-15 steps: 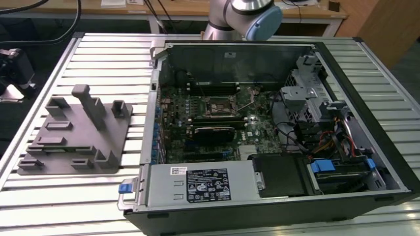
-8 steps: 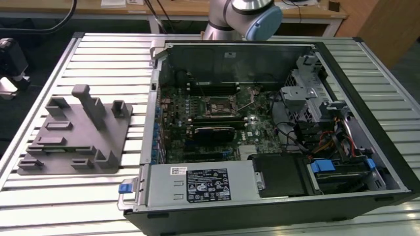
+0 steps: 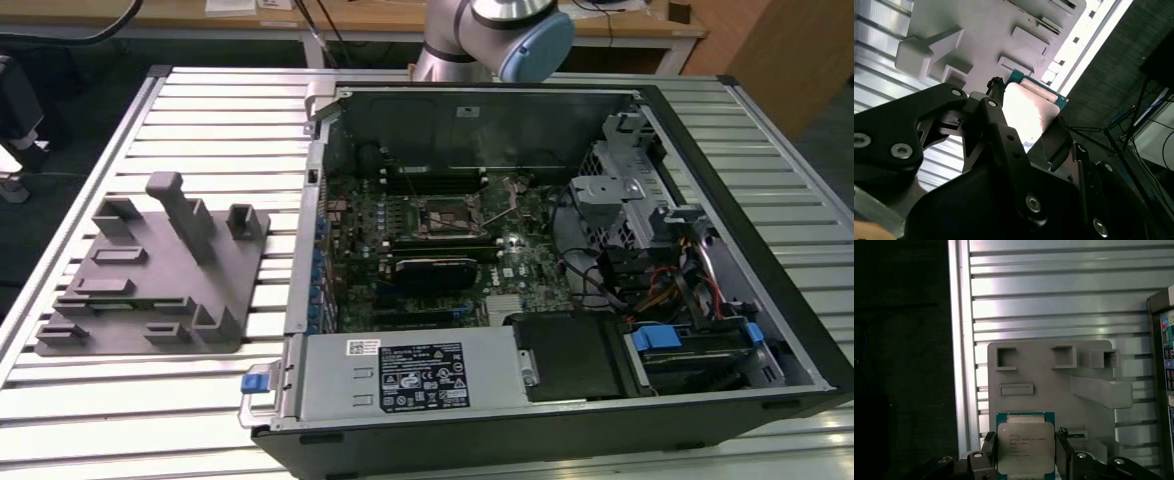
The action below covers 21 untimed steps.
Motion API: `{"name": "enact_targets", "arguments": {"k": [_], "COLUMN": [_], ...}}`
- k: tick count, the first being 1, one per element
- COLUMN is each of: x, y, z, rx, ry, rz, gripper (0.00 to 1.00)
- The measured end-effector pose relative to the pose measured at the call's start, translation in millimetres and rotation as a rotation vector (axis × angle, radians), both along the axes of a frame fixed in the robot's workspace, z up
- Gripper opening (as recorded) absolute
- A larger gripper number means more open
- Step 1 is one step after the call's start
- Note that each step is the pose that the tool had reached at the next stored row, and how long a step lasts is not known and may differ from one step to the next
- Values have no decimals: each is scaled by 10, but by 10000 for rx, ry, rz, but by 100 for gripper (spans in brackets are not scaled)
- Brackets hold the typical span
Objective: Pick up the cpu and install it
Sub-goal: 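Pick up the cpu and move it towards the insertion slot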
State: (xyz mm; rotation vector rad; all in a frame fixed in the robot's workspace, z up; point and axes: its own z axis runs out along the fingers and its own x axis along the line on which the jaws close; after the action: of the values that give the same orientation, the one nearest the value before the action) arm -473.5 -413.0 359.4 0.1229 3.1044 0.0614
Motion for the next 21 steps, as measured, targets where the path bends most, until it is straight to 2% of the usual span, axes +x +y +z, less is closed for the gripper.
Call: {"name": "enact_targets", "arguments": {"k": [8, 14, 21], "x": [0, 4, 101], "y": [0, 0, 0], "z": [126, 130, 129], "rx": [0, 0, 0], "ry": [0, 1, 0], "rz": [0, 1, 0], "gripper": [55, 55, 55]}}
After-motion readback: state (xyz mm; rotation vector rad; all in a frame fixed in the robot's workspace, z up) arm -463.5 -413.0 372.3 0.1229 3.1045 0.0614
